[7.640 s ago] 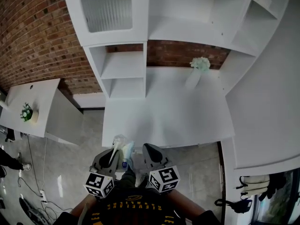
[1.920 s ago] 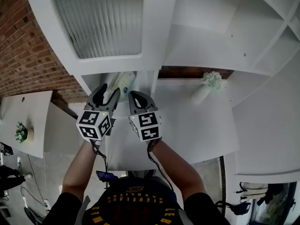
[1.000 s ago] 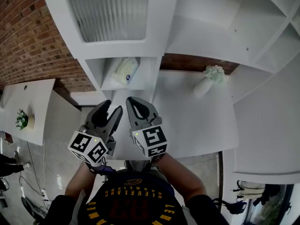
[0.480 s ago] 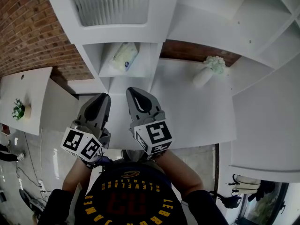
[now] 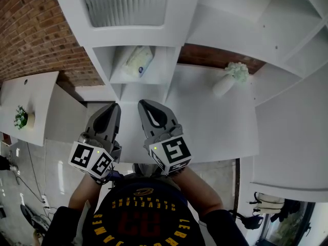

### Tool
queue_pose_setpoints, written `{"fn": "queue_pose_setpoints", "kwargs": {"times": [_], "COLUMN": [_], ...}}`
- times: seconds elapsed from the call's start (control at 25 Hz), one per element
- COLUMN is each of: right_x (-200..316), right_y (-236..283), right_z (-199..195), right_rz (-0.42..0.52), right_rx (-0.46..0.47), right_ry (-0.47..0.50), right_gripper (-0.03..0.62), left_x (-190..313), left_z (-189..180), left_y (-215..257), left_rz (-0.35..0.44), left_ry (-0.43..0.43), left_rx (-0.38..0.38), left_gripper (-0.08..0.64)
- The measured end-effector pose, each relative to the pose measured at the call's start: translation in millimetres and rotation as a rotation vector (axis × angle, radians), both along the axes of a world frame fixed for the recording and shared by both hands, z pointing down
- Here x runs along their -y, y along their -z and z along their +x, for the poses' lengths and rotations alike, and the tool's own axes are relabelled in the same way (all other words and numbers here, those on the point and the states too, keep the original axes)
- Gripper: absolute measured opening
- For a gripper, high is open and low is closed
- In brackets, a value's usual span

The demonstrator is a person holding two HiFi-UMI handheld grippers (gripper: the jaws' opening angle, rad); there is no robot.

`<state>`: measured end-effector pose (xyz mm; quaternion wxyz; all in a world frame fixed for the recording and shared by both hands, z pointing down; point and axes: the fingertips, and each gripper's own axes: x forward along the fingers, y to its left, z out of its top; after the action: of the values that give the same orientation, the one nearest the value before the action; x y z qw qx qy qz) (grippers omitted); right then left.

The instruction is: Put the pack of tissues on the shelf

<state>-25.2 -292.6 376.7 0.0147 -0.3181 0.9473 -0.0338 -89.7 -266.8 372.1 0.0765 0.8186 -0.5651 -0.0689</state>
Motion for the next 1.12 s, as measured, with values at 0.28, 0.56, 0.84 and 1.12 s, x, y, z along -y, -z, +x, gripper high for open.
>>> {"fn": "queue_pose_setpoints", "kwargs": {"times": [0.28,0.56,0.84,1.12], "right_x": [-3.9,-1.0,1.5,6.2], "right_y": [6.2,8.2,7.9,5.6], "right_z": [-5.5,-5.7,-7.7,-8.5], "right_rz": [0.039,0.05,0.048,0.039], "right_rx": [-0.021,-0.026,-0.022,-0.024], "right_ry": [0.032,0.038,0.05,0.047], "right_gripper": [-0.002,-0.002,-0.002,-0.002], "left_x": [2.4,6.9,10.7,13.6], "left_z": [4.1,4.7,2.7,-0.6], "left_y": [-4.0,-7.7,-10.4,-8.4], "left_rz": [-0.008,-0.016,-0.02,-0.016], "left_ry": [-0.011,-0.015,-0.009,-0.004], "left_rx": [0.023,0.031,0.036,0.035], "left_gripper": [0.003,0.003,0.003,0.003]}}
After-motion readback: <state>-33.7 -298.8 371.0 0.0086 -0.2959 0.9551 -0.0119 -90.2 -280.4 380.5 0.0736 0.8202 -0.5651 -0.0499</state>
